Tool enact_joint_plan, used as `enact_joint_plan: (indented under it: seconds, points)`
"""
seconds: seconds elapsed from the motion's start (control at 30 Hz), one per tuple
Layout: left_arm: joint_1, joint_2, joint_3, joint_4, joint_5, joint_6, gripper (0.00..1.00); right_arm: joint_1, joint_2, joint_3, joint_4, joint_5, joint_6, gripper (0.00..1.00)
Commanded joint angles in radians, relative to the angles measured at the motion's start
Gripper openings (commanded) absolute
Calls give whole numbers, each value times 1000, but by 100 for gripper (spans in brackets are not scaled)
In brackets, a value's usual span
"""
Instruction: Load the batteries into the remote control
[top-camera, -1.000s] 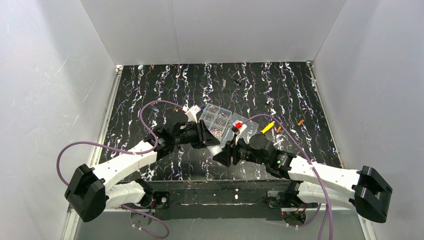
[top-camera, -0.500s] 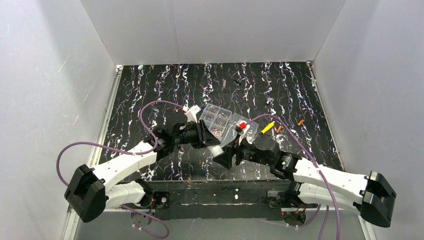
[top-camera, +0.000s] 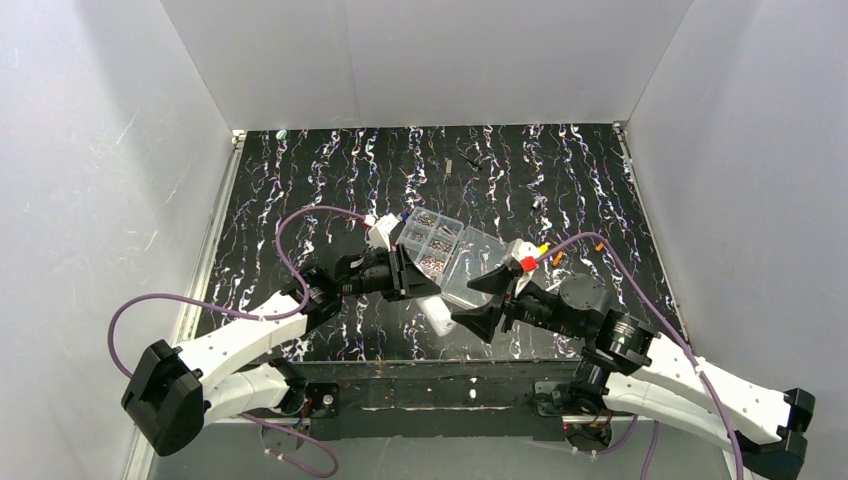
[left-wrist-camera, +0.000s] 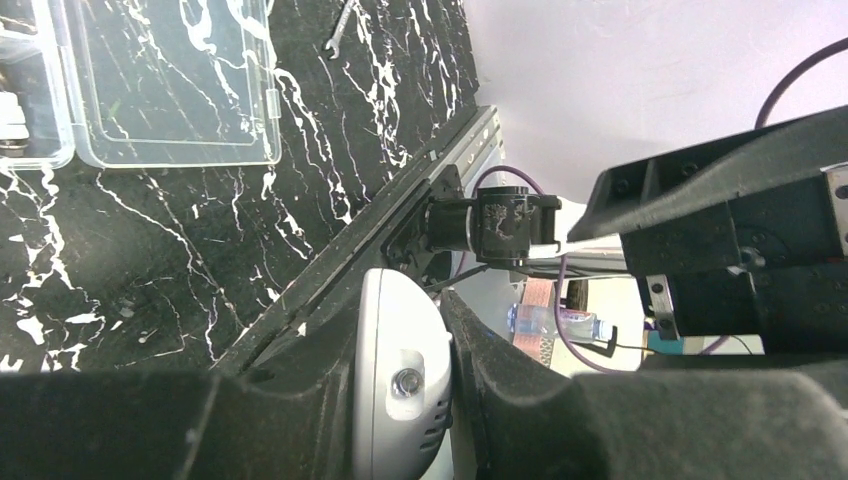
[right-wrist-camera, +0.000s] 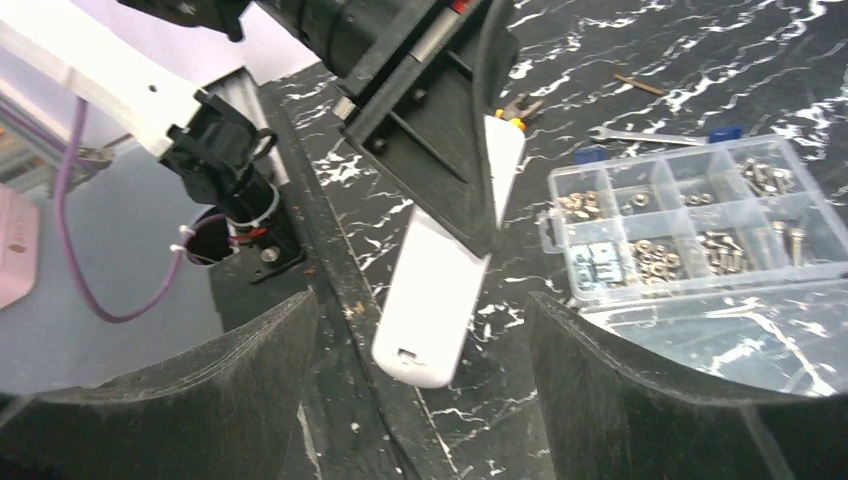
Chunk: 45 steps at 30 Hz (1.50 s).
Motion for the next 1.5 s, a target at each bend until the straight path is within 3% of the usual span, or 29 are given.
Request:
enact_joint_plan:
  seconds: [0.0,0.23,0.6,0.7,0.87,0.93,1.07,1.47]
  points:
    - [-3,-31,68,31,65,13,0,3,-53,19,-64,87,-136,84]
    - [-3,-12,135,-9,108,57,0,3,-88,-5,-51,75,-329,87]
    - [-4,25,138,79,206,75,0,3,-114,-19,-79,-21,-434,81]
    - [-4,18,179,13,253,125,0,3,-98,-15,-63,24,-416,68]
    - [-3,17,232,-87,307,171,0,3,-29,-4,-39,269,-363,43]
    - [-2,23,242,-97,307,172,0,3,15,15,-61,298,-353,35]
    - [-3,45,252,-60,299,142,0,1,103,52,-79,251,-300,3]
    - [-3,91,230,-25,136,149,0,3,218,106,-3,-34,-129,1]
